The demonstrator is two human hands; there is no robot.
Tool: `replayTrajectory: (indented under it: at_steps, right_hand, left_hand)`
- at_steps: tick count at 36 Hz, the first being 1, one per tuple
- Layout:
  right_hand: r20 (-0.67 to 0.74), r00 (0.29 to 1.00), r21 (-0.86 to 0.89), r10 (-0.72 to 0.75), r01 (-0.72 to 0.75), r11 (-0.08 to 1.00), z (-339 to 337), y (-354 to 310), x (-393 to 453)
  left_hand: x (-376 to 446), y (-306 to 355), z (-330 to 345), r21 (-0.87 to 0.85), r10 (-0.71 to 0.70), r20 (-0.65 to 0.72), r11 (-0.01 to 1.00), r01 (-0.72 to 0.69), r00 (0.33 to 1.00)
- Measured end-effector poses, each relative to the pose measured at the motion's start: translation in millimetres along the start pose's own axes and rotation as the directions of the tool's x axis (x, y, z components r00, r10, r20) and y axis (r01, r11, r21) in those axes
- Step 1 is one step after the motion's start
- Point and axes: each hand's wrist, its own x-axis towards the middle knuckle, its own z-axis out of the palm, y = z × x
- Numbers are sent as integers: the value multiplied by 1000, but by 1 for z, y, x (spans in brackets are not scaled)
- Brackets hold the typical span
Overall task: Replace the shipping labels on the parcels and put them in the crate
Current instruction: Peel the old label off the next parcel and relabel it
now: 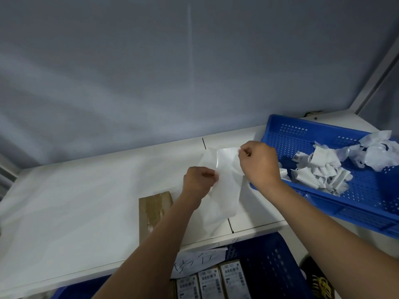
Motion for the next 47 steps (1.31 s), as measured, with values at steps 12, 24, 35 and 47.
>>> replayTrajectory:
  at_steps: [12, 24, 35, 47]
  right_hand:
    - [-150, 984, 44, 97, -92, 995, -26, 14, 24]
    - [-280, 960, -63, 32, -52, 997, -47, 26, 42]
    - [-412, 910, -54, 34, -62, 997, -55, 27, 46]
    - [-185, 983, 49, -1, 10, 999, -52, 11, 5]
  left_hand:
    - [-1, -16, 4, 50, -116, 37, 992, 114, 993]
    - [-1, -19, 3, 124, -166, 13, 979, 163, 986]
    - [-3, -20, 2, 62, -262, 12, 963, 261, 965]
    - [-33, 12, -19, 86, -175, -12, 981, 176, 984]
